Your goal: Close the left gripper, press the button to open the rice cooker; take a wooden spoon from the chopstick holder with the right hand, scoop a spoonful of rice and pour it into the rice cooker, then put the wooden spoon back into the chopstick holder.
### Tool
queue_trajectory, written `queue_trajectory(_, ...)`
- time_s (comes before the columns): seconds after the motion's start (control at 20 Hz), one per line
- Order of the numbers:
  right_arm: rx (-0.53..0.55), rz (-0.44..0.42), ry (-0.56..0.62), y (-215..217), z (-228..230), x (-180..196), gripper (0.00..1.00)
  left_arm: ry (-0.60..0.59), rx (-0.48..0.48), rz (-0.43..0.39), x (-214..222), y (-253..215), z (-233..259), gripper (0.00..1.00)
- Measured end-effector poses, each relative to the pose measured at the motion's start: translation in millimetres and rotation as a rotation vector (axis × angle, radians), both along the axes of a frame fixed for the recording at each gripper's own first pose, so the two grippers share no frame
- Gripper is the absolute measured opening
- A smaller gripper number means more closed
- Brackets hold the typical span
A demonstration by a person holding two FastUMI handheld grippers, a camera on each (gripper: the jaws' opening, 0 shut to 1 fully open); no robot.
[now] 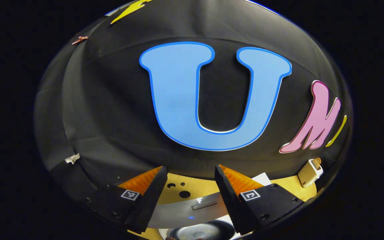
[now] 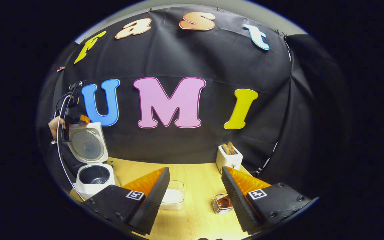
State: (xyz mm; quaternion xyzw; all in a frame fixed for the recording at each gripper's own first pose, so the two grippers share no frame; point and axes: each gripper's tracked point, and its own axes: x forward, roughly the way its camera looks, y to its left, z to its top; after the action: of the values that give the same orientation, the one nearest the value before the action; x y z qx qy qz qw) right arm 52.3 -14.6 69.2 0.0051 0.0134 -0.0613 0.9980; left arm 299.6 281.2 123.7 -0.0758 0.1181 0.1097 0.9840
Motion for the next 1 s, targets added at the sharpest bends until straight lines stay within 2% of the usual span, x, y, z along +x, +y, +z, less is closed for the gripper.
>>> queue_trajectory(0.35, 0.033, 0.083, -0.006, -5.5, -6.2, 20.8, 0.98, 0.077, -0.059, 0.007, -54.0, -44.6, -27.6, 0.94)
queue_trajectory(0.55, 0.044, 0.137, 0.004, -22.4, -9.8, 29.5, 0.98, 0.141, -0.100, 0.049, -93.3, -77.5, -73.0, 0.94)
queue_trajectory(0.65, 0.035, 0.155, 0.013, -33.8, -14.3, 33.0, 0.98, 0.184, -0.122, 0.062, -110.8, -95.7, -105.2, 0.90)
queue_trajectory(1.0, 0.010, 0.219, 0.066, -43.8, -37.7, 41.5, 0.98, 0.171, -0.091, 0.119, -143.9, -121.8, -165.8, 0.94)
